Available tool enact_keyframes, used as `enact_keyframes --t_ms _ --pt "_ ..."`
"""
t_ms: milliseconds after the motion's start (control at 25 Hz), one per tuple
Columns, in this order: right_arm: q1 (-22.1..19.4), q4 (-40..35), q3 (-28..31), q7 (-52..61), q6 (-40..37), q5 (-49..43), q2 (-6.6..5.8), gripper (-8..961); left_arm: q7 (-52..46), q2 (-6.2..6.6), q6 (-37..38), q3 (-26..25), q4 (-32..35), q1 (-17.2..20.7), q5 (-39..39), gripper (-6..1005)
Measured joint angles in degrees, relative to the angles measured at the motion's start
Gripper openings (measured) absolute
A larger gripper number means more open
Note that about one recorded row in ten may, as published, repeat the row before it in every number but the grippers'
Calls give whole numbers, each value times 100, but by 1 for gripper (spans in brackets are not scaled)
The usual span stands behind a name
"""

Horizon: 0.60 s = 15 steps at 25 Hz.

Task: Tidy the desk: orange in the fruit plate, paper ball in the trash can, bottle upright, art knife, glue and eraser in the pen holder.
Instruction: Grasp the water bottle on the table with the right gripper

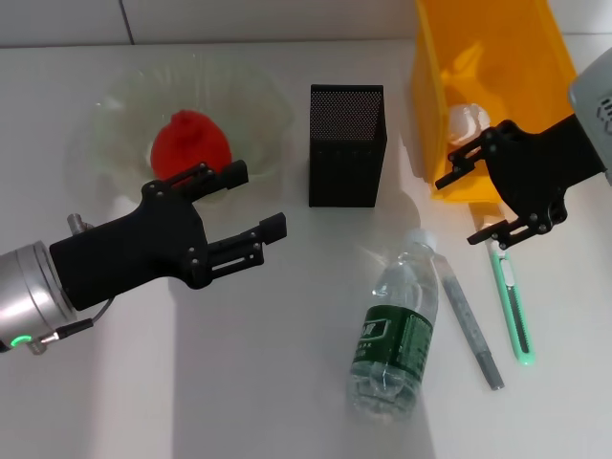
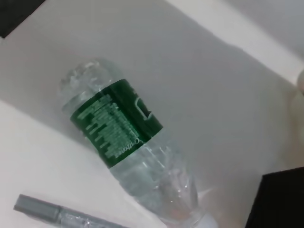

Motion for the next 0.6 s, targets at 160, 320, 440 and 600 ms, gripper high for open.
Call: enact_keyframes --t_ms 160,320,440,600 --pt "85 324 -332 -237 274 -218 10 656 68 0 12 12 -43 32 11 800" --pt "217 619 -486 -443 620 -318 29 656 85 -10 -35 96 -60 46 14 800" --pt "262 706 -489 -525 724 -318 32 656 112 -16 -42 124 -61 47 16 800" --pt "324 738 -606 -576 731 -311 50 657 133 -25 -42 135 -61 46 16 800"
